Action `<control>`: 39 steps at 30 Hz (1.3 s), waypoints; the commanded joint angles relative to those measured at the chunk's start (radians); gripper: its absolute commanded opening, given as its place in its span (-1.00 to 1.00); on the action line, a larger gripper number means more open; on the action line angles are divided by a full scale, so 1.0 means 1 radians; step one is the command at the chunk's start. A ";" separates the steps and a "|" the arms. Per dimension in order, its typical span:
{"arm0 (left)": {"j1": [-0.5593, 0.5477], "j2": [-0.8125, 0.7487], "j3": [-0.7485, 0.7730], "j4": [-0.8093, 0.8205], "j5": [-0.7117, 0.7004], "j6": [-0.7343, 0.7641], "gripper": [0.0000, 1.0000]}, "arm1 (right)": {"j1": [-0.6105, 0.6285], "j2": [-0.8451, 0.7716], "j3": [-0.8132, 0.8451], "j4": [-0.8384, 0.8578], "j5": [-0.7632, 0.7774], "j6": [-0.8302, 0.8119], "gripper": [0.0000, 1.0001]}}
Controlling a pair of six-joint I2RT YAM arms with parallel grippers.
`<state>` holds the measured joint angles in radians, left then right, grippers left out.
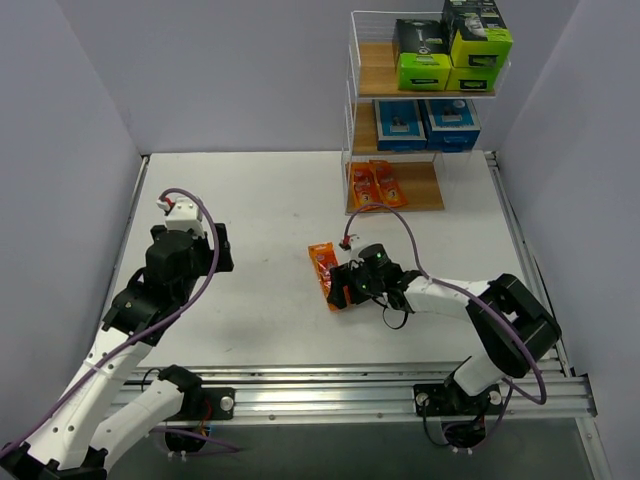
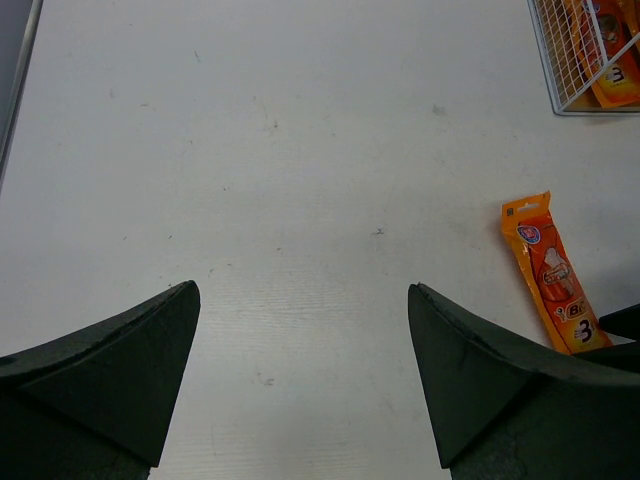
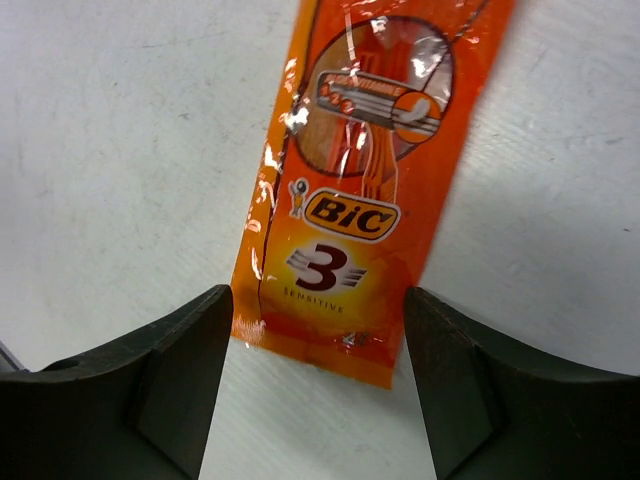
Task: Place and organize the shaving razors onto the shelf
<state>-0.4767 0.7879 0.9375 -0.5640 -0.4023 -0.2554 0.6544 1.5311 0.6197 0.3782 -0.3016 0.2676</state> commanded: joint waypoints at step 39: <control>0.004 -0.021 0.003 0.056 0.025 -0.001 0.86 | 0.108 0.100 0.081 -0.021 0.269 0.193 0.00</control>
<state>-0.4759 0.7689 0.9352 -0.5568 -0.3775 -0.2546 0.7506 1.6032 0.6788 0.3931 -0.0822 0.4492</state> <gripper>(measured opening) 0.931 0.502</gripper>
